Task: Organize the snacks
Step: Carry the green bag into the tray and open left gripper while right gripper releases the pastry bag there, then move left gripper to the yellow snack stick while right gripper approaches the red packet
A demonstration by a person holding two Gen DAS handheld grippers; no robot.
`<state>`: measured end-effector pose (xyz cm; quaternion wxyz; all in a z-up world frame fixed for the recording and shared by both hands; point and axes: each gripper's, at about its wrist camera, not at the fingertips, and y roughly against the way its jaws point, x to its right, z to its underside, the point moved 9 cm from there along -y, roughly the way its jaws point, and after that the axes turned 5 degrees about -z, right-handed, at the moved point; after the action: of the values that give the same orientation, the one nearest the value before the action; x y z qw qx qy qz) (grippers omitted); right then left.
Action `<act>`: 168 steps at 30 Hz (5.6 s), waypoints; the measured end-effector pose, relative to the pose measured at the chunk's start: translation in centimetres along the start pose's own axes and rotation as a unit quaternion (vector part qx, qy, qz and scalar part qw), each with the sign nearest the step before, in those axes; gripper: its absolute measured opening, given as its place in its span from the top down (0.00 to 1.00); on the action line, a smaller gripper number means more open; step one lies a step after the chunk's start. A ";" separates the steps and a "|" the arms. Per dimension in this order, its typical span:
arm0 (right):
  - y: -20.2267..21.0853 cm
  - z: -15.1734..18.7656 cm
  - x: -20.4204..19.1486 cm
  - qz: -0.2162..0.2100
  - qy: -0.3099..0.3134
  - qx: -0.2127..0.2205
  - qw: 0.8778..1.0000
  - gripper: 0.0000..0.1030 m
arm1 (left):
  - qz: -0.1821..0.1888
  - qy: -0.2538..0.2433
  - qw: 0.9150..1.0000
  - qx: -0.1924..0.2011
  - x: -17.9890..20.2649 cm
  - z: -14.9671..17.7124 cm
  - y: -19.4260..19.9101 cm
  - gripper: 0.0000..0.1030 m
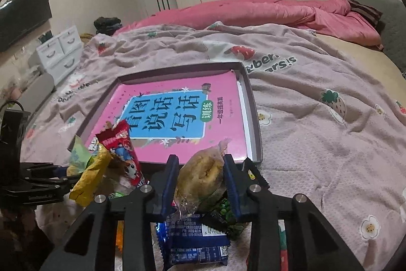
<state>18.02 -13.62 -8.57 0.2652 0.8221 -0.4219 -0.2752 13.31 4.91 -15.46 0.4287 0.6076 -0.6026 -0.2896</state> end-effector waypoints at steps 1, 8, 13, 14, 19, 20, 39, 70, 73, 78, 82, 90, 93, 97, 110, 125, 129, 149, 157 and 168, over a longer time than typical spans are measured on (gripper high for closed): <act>0.2 0.0 0.0 -0.004 -0.005 0.002 1.000 0.65 | -0.003 -0.004 1.000 0.003 0.1 0.0 0.2 0.64; 1.7 -1.1 -0.1 -0.026 -0.018 0.032 0.999 0.65 | 0.003 -0.008 1.000 0.026 0.5 -0.1 2.8 0.64; 2.1 -2.4 -0.2 -0.034 -0.018 0.052 0.998 0.65 | 0.005 0.012 0.999 0.052 -0.2 -1.3 4.6 0.64; 2.2 -2.7 -0.3 -0.037 -0.020 0.056 0.998 0.65 | 0.006 0.015 0.998 0.058 -0.3 -1.7 4.9 0.64; 1.7 -3.6 0.0 -0.042 -0.022 0.062 0.997 0.65 | -0.008 0.027 0.997 0.075 -1.3 -3.6 4.9 0.64; 1.5 -3.8 0.1 -0.041 -0.022 0.063 0.997 0.65 | -0.009 0.029 0.997 0.075 -1.3 -3.9 4.7 0.64; -2.6 -4.8 0.8 -0.040 -0.015 0.050 0.998 0.65 | -0.048 0.029 0.996 0.075 -1.8 -7.8 0.8 0.64; -5.5 -3.2 1.9 -0.048 -0.050 0.003 0.998 0.64 | -0.055 0.020 0.997 0.050 -1.6 -7.3 -1.5 0.63; -5.4 -3.3 2.0 -0.043 -0.050 0.002 0.998 0.64 | -0.055 0.023 0.997 0.047 -1.7 -7.2 -1.6 0.61; -5.3 -3.3 2.2 -0.039 -0.051 0.003 0.998 0.64 | -0.056 0.025 0.997 0.047 -1.8 -7.2 -1.5 0.61; -5.2 -3.3 2.3 -0.038 -0.052 0.004 0.998 0.62 | -0.055 0.028 0.997 0.043 -1.9 -7.1 -1.7 0.61; -4.6 -3.7 2.0 -0.044 -0.048 0.015 0.998 0.58 | -0.050 0.033 0.997 0.040 -1.8 -7.2 -1.6 0.56; -4.5 -3.8 1.8 -0.047 -0.044 0.016 0.998 0.58 | -0.047 0.035 0.997 0.040 -1.8 -7.2 -1.5 0.55; -4.4 -3.9 1.5 -0.049 -0.039 0.017 0.998 0.58 | -0.042 0.039 0.998 0.039 -1.7 -7.2 -1.4 0.51; -4.3 -3.7 1.3 -0.050 -0.037 0.015 0.998 0.57 | -0.044 0.045 0.997 0.050 -2.2 -7.6 -0.9 0.40; -3.7 -3.9 0.5 -0.065 -0.025 0.022 0.997 0.53 | -0.025 0.063 0.995 0.077 -2.2 -8.5 1.7 0.36; -3.5 -4.0 0.2 -0.065 -0.019 0.024 0.997 0.53 | -0.014 0.064 0.995 0.080 -1.8 -8.5 2.3 0.36; -1.7 -3.5 -2.6 -0.063 0.053 0.029 0.996 0.48 | 0.010 0.044 0.997 0.062 0.4 -7.1 2.8 0.32; -1.4 -3.0 -3.2 -0.070 0.059 0.025 0.995 0.48 | 0.022 0.043 0.997 0.052 1.3 -6.4 2.8 0.32; -1.3 -0.9 -5.9 -0.092 0.116 -0.009 0.989 0.48 | 0.048 0.024 0.998 0.019 3.6 -4.4 2.1 0.32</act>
<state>16.47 -7.82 -7.46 0.2936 0.8812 -0.3086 -0.2053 16.54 2.35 -11.03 0.4443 0.5926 -0.6266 -0.2424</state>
